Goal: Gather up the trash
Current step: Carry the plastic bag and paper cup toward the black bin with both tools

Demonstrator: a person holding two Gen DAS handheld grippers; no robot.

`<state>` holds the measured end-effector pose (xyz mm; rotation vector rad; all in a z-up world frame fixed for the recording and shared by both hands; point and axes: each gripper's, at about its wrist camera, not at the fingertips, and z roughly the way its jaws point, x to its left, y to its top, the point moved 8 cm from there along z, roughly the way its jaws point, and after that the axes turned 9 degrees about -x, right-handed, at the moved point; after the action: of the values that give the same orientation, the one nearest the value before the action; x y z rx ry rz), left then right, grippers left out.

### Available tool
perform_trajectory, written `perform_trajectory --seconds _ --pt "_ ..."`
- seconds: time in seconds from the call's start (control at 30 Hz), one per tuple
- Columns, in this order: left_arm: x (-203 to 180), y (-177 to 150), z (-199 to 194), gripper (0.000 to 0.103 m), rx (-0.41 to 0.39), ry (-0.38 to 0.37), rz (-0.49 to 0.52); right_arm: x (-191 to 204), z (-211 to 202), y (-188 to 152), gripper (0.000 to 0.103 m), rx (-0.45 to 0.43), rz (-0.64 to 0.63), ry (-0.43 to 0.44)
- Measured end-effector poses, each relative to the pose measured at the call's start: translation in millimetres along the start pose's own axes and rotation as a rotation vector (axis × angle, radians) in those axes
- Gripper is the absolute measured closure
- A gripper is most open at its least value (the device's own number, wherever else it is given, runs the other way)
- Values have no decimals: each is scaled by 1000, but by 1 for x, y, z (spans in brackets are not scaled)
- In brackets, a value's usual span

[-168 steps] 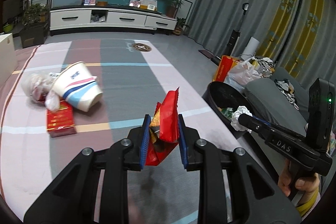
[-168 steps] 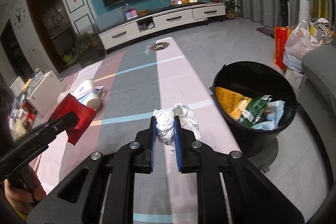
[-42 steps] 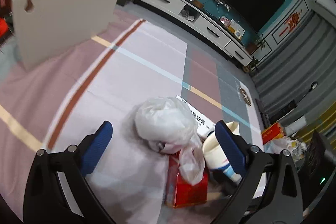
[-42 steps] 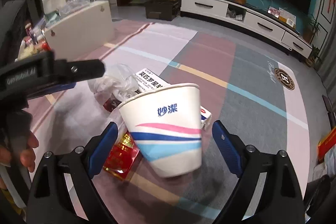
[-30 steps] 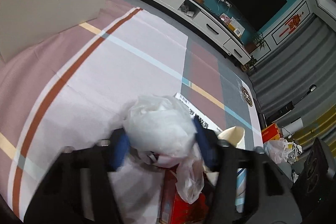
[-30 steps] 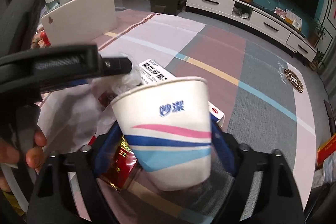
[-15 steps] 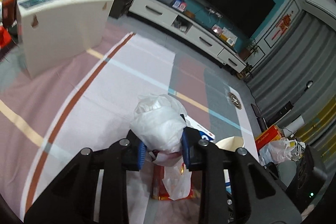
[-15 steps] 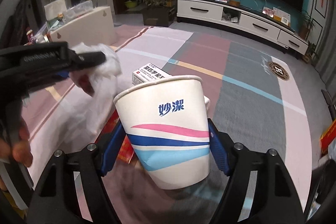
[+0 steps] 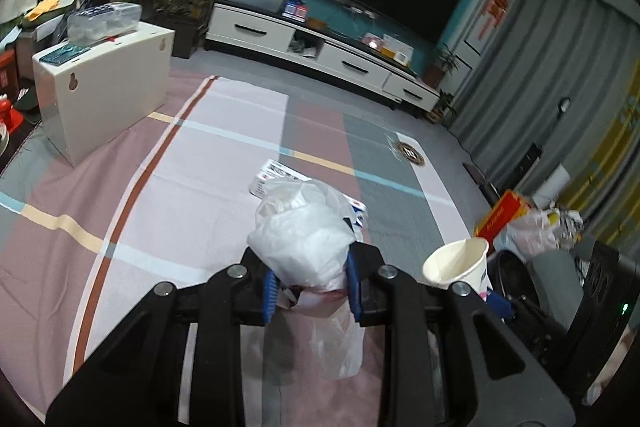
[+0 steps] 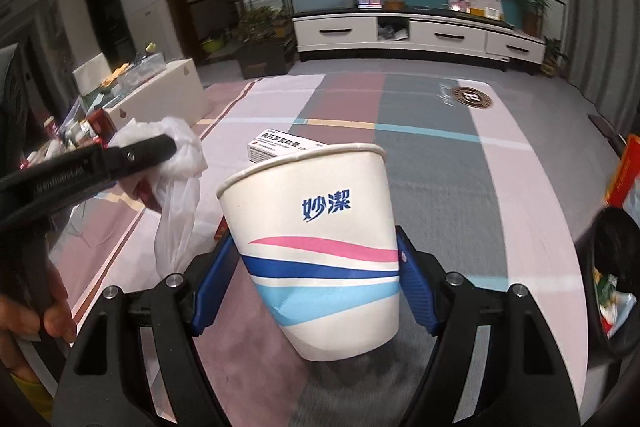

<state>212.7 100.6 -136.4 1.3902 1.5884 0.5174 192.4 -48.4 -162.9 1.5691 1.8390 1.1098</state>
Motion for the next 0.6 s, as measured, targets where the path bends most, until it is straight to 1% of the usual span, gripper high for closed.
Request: perform_trajectory --seconds 0.17,0.37,0.6 --pt "-14 -7 -13 75 1 -23 43 -5 -17 -4 29 -11 32 -34" --pt "-22 -11 -25 75 -2 -44 56 -12 -33 -6 29 -24 78 -51" --pt "-28 -17 -30 75 10 -70 52 -17 -48 -6 28 -40 96 -70"
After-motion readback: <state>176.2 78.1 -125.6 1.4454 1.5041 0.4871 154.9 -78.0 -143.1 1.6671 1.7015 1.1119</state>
